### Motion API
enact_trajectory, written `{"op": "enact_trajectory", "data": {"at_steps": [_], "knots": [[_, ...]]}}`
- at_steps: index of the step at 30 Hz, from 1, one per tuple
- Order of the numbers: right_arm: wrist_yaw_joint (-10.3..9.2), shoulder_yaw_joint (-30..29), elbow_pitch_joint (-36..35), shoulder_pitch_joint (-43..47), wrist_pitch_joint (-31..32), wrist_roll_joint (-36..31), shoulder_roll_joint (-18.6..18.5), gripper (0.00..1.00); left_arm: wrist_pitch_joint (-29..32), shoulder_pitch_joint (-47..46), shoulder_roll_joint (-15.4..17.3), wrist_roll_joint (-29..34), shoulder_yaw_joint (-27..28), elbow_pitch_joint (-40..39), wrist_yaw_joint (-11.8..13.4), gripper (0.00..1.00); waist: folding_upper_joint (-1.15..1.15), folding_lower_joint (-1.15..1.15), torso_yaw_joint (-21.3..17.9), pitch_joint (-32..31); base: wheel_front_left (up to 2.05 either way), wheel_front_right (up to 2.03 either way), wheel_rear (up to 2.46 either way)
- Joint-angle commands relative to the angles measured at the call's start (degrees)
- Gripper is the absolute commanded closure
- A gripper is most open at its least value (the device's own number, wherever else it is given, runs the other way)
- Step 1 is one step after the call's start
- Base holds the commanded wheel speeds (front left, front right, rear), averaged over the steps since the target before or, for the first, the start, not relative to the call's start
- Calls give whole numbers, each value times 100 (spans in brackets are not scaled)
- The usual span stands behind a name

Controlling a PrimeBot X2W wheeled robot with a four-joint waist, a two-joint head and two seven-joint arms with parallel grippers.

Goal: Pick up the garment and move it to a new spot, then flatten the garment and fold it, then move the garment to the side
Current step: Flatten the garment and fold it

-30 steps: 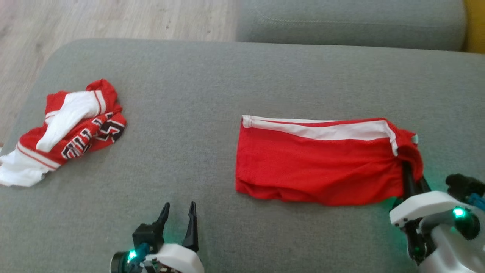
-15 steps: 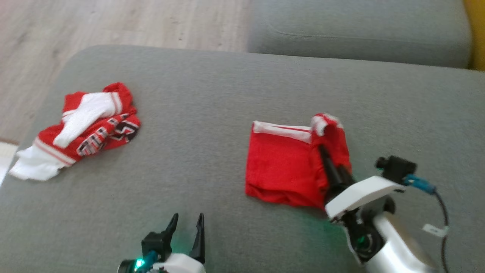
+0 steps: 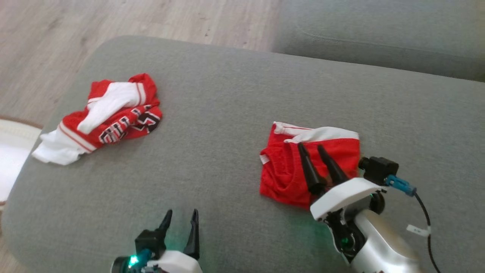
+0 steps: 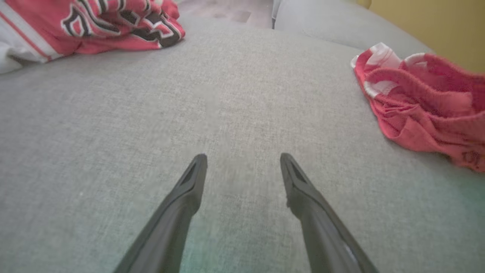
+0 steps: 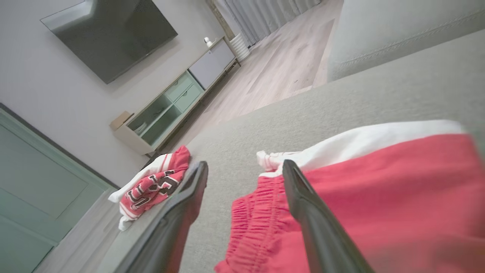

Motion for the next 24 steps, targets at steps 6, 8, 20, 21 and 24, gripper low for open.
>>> {"op": "enact_trajectory", "data": {"at_steps": [6, 8, 20, 21, 24], "knots": [[22, -788, 285, -111, -314, -1152, -214, 0, -47, -203, 30, 402, 520, -673, 56, 0, 0, 0, -512, -136, 0, 0, 0], [22, -1251, 192, 25, -316, -1653, -241, 0, -47, -192, 30, 564, 605, -820, 56, 0, 0, 0, -648, -169, 0, 0, 0], [22, -2676, -296, 995, -318, -3524, 10, 0, -47, 275, 32, 1374, 1089, -1314, -6, 0, 0, 0, -1188, -343, 0, 0, 0], [22, -2747, -301, 1075, -318, -3593, 29, 0, -47, 349, 32, 1434, 1094, -1355, -20, 0, 0, 0, -1211, -355, 0, 0, 0], [22, -2782, -256, 1269, -319, -3747, 70, 0, -47, 540, 32, 1515, 1123, -1474, -21, 0, 0, 0, -1288, -389, 0, 0, 0]]}}
